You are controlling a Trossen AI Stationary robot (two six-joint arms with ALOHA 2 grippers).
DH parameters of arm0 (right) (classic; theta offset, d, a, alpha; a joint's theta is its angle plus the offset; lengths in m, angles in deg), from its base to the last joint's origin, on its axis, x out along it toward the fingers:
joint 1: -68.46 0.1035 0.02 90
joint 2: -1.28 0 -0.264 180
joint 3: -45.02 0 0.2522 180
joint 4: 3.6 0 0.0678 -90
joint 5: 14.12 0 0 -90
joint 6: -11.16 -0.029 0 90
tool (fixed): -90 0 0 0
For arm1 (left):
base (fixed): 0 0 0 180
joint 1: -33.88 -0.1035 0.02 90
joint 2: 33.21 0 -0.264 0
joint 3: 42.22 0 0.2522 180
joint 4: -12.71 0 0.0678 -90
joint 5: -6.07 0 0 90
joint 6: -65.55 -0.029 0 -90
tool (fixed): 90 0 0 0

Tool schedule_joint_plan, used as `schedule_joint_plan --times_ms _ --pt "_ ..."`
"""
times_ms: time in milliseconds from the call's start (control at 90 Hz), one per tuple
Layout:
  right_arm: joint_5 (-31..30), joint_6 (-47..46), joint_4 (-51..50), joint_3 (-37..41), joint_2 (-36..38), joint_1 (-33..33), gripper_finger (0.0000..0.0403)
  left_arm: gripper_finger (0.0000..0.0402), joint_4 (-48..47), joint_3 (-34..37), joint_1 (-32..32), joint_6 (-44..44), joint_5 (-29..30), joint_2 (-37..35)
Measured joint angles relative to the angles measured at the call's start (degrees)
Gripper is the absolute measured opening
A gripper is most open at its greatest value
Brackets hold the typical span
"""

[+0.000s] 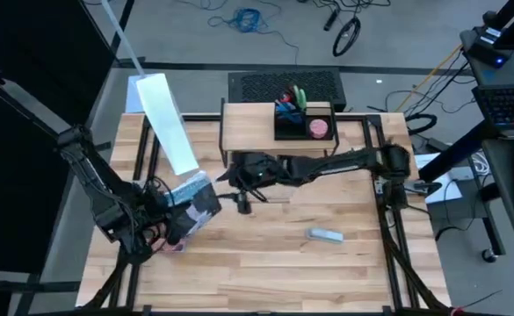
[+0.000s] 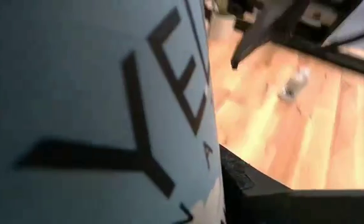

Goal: Stock shelves
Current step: Put the blue book into the white bookshelf

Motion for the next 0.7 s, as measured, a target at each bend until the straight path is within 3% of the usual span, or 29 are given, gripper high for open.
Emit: schedule_joint_plan --times_ms 167,289,456,700 --pt "-8.04 1.85 -15.96 0.7 7.54 0.05 0.0208 0.0011 0.45 0.0 -5.04 0.19 1.35 0.52" --pt "-12.18 -0.98 -20.25 5.97 13.52 -0.06 0.0202 0.001 1.23 -0.66 -9.0 0.29 1.3 0.75" --pt "-15.08 -7.38 -12.25 21.26 22.51 0.15 0.0201 0.001 0.88 -3.95 -14.58 -2.86 1.31 1.11" --pt "-15.14 -13.82 9.28 44.35 30.61 1.93 0.0201 0.0009 -1.41 -14.89 -22.56 -15.04 -2.25 2.13"
